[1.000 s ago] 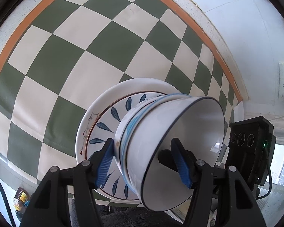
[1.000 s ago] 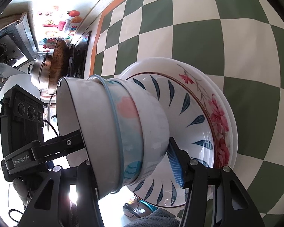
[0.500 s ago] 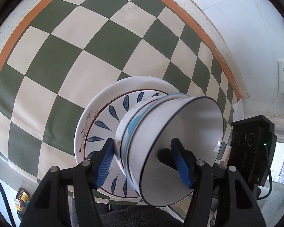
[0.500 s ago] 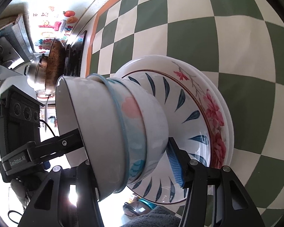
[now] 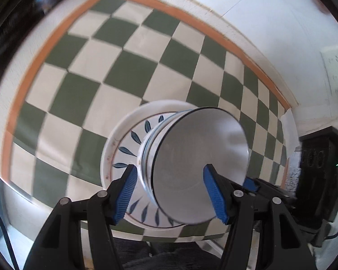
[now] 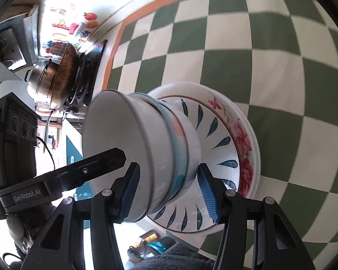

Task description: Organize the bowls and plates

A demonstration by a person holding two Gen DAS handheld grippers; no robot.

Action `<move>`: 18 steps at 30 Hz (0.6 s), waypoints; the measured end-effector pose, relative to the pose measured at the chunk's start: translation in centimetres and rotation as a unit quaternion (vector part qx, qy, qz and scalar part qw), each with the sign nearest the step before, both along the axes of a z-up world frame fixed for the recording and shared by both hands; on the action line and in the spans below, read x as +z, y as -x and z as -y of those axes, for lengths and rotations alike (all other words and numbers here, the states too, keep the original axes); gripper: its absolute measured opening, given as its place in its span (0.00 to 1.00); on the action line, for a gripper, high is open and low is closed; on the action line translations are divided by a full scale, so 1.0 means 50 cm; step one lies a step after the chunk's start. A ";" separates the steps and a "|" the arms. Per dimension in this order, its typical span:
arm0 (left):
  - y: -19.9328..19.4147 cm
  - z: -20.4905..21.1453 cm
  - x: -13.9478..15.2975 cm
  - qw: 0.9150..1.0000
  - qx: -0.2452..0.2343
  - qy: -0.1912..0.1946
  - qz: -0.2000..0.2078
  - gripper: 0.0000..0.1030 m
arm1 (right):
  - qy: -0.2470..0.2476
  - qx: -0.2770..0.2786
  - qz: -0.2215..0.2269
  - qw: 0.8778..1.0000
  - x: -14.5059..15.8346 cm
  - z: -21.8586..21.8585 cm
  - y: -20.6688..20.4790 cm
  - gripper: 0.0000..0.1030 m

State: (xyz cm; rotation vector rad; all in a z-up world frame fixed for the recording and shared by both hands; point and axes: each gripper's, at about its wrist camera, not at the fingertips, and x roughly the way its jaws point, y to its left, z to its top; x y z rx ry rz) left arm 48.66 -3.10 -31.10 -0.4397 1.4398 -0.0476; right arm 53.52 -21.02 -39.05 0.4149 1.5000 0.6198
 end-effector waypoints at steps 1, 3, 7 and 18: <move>0.007 0.001 0.015 1.000 -0.005 -0.010 0.010 0.56 | 0.001 -0.002 0.006 1.000 0.012 0.003 0.005 0.55; 0.018 0.000 0.041 0.999 -0.014 -0.028 0.029 0.56 | 0.007 -0.007 0.017 1.000 0.041 0.009 0.017 0.55; 0.054 -0.005 0.098 0.993 -0.033 -0.085 0.072 0.58 | 0.051 -0.017 0.061 0.997 0.110 0.016 0.057 0.55; 0.167 -0.018 0.234 0.964 -0.070 -0.179 0.182 0.99 | 0.193 -0.107 0.222 0.950 0.321 0.012 0.232 0.95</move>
